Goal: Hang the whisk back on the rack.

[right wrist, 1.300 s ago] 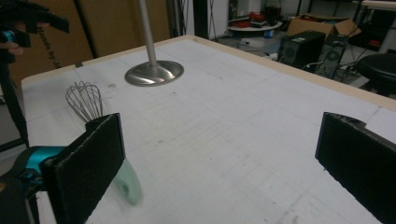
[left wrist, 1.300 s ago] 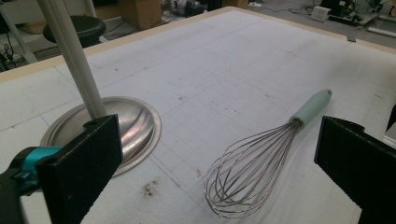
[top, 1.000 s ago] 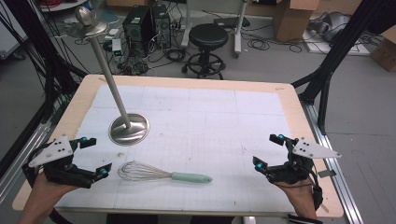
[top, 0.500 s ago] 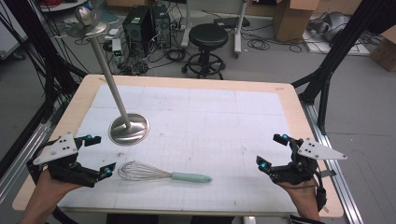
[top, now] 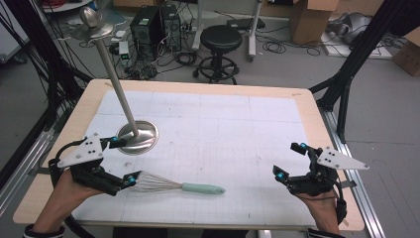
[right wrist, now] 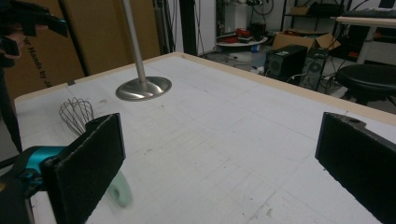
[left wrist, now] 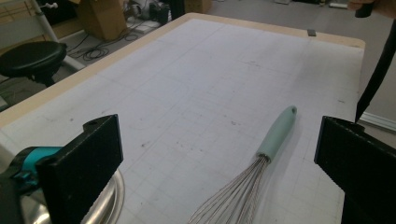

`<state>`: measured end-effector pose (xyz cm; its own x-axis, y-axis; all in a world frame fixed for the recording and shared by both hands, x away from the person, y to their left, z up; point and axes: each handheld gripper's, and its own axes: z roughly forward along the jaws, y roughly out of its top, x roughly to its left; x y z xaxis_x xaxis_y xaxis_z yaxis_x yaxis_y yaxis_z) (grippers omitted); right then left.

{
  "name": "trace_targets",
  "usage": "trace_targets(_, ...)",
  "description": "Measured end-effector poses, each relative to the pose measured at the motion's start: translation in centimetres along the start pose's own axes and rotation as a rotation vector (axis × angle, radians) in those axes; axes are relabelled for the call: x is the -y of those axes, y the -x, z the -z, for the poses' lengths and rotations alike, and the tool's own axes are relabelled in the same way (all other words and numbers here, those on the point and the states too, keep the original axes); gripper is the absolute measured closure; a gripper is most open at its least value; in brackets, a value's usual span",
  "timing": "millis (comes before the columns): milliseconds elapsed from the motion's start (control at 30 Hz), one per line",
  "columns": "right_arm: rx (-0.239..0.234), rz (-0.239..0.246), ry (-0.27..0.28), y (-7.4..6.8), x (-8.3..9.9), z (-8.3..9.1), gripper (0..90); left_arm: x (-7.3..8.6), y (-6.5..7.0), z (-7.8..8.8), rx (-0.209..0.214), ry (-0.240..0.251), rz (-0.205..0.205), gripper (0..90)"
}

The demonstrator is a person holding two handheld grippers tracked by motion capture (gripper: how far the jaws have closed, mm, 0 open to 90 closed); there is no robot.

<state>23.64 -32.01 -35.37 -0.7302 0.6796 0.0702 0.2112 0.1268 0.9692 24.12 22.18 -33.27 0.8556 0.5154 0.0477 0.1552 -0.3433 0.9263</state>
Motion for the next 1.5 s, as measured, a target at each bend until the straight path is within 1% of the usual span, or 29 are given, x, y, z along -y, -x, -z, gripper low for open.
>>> trace_targets(133, -0.001, 0.006, -0.005, -0.1, -0.1, -0.1, 0.3, -0.8, 0.3, -1.0, 0.019, -0.020, -0.018, 1.7)
trace_targets(200, -0.003, 0.008, -0.004, -0.1, -0.1, -0.1, 0.3, -1.0, 0.4, -1.3, 0.024, -0.025, -0.017, 1.7)
trace_targets(267, -0.006, 0.011, -0.001, -0.2, -0.2, -0.2, 0.3, -1.5, 0.7, -2.1, 0.046, -0.037, -0.044, 1.6)
trace_targets(300, -0.006, 0.009, -0.004, -0.2, -0.2, -0.2, 0.3, -1.7, 0.8, -2.4, 0.052, -0.042, -0.053, 1.7)
trace_targets(333, -0.006, 0.009, -0.004, -0.2, -0.2, -0.2, 0.3, -1.7, 0.8, -2.4, 0.052, -0.042, -0.053, 1.6)
trace_targets(367, -0.009, 0.011, -0.005, -0.2, -0.1, -0.3, 0.3, -2.0, 1.0, -3.1, 0.063, -0.063, -0.073, 1.7)
trace_targets(400, -0.009, 0.012, -0.004, -0.2, -0.1, -0.3, 0.3, -2.2, 1.1, -3.5, 0.078, -0.074, -0.088, 1.7)
trace_targets(500, -0.010, 0.015, -0.005, -0.3, -0.2, -0.4, 0.3, -2.7, 1.5, -4.5, 0.108, -0.107, -0.110, 1.7)
trace_targets(533, -0.011, 0.018, -0.005, -0.3, -0.2, -0.4, 0.3, -2.7, 1.5, -4.5, 0.108, -0.107, -0.110, 1.7)
trace_targets(600, -0.013, 0.015, -0.006, -0.3, -0.2, -0.4, 0.3, -3.1, 1.8, -5.2, 0.129, -0.129, -0.125, 1.6)
trace_targets(667, -0.014, 0.016, -0.004, -0.3, -0.2, -0.4, 0.3, -3.4, 2.0, -5.9, 0.150, -0.151, -0.126, 1.7)
trace_targets(700, -0.017, 0.013, -0.004, -0.3, -0.2, -0.5, 0.3, -3.7, 2.2, -6.5, 0.162, -0.164, -0.140, 1.7)
trace_targets(733, -0.016, 0.013, -0.004, -0.3, -0.2, -0.5, 0.3, -3.8, 2.3, -6.9, 0.169, -0.174, -0.143, 1.7)
trace_targets(833, -0.019, 0.021, -0.018, -0.4, -0.1, -0.8, 0.3, -4.0, 2.6, -7.8, 0.184, -0.185, -0.153, 1.7)
trace_targets(867, -0.020, 0.025, -0.019, -0.4, -0.1, -0.9, 0.3, -4.0, 2.6, -7.8, 0.184, -0.185, -0.153, 1.7)
trace_targets(900, -0.023, 0.023, -0.021, -0.5, -0.1, -0.9, 0.3, -4.0, 2.8, -8.3, 0.199, -0.196, -0.163, 1.7)
trace_targets(1000, -0.022, 0.026, -0.016, -0.4, -0.1, -0.9, 0.3, -4.1, 2.9, -8.9, 0.219, -0.218, -0.178, 1.7)
trace_targets(1067, -0.023, 0.023, -0.017, -0.4, -0.2, -0.9, 0.3, -4.1, 2.9, -9.1, 0.220, -0.225, -0.179, 1.7)
trace_targets(1100, -0.022, 0.021, -0.016, -0.4, -0.1, -0.8, 0.3, -4.1, 3.0, -9.5, 0.230, -0.236, -0.184, 1.7)
trace_targets(1133, -0.023, 0.018, -0.014, -0.4, -0.1, -0.8, 0.3, -4.1, 3.0, -9.5, 0.230, -0.236, -0.184, 1.7)
trace_targets(1267, -0.024, 0.021, -0.014, -0.4, -0.2, -0.8, 0.3, -4.1, 3.2, -10.6, 0.253, -0.263, -0.199, 1.7)
trace_targets(1333, -0.027, 0.022, -0.013, -0.4, -0.2, -0.8, 0.3, -4.1, 3.3, -10.8, 0.255, -0.267, -0.200, 1.7)
trace_targets(1367, -0.028, 0.021, -0.013, -0.5, -0.2, -0.8, 0.3, -4.1, 3.4, -11.2, 0.262, -0.281, -0.205, 1.7)
trace_targets(1433, -0.026, 0.023, -0.011, -0.5, -0.3, -0.8, 0.3, -4.1, 3.5, -11.5, 0.267, -0.284, -0.206, 1.7)
trace_targets(1500, -0.026, 0.022, -0.010, -0.5, -0.2, -0.8, 0.3, -3.9, 3.7, -12.1, 0.273, -0.305, -0.219, 1.7)
